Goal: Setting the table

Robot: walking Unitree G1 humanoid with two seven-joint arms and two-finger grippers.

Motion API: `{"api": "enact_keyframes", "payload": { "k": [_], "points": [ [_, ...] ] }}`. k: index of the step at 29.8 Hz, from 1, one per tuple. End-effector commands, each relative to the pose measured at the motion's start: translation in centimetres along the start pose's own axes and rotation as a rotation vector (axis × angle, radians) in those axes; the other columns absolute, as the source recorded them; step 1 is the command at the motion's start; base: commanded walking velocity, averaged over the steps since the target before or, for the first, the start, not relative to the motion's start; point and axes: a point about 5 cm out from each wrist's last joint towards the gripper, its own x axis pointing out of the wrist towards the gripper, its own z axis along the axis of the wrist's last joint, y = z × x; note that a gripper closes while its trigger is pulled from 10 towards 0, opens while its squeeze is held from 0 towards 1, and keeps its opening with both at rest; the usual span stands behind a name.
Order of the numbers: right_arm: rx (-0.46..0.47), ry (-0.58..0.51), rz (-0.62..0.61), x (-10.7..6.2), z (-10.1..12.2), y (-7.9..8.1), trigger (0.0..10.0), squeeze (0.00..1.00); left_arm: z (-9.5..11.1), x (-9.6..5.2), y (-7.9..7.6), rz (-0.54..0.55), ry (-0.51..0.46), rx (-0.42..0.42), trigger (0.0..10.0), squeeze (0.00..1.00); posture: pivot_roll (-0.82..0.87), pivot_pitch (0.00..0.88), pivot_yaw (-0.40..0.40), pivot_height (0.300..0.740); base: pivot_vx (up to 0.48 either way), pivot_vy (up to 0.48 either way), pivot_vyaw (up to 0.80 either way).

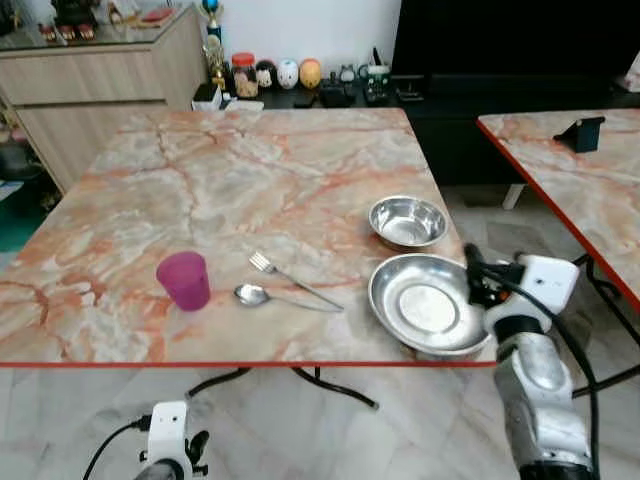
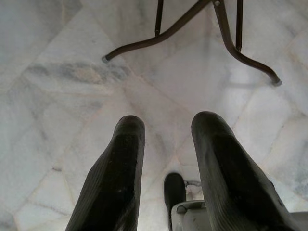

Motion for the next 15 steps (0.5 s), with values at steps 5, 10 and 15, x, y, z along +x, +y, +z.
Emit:
{"api": "enact_keyframes", "payload": {
  "k": [5, 10, 15],
  "points": [
    [0.066, 0.031, -0.075, 0.4, 0.5, -1.7, 10.0, 0.00, -0.7, -0.2, 0.2, 0.008, 0.032, -0.014, 10.0, 0.00, -0.09, 0.000, 0.013, 0.740, 0.000, 0.000, 0.00],
    [0.155, 0.067, -0.095, 1.5, 0.8, -2.3, 10.0, 0.00, -0.7, -0.2, 0.2, 0.010, 0.031, -0.014, 10.0, 0.00, -0.09, 0.000, 0.014, 0.740, 0.000, 0.000, 0.00],
    [0.244, 0.180, -0.062, 2.6, 0.1, -1.7, 10.0, 0.00, -0.6, -0.2, 0.3, 0.013, 0.034, -0.012, 10.0, 0.00, -0.08, 0.000, 0.015, 0.740, 0.000, 0.000, 0.00]
  ]
}}
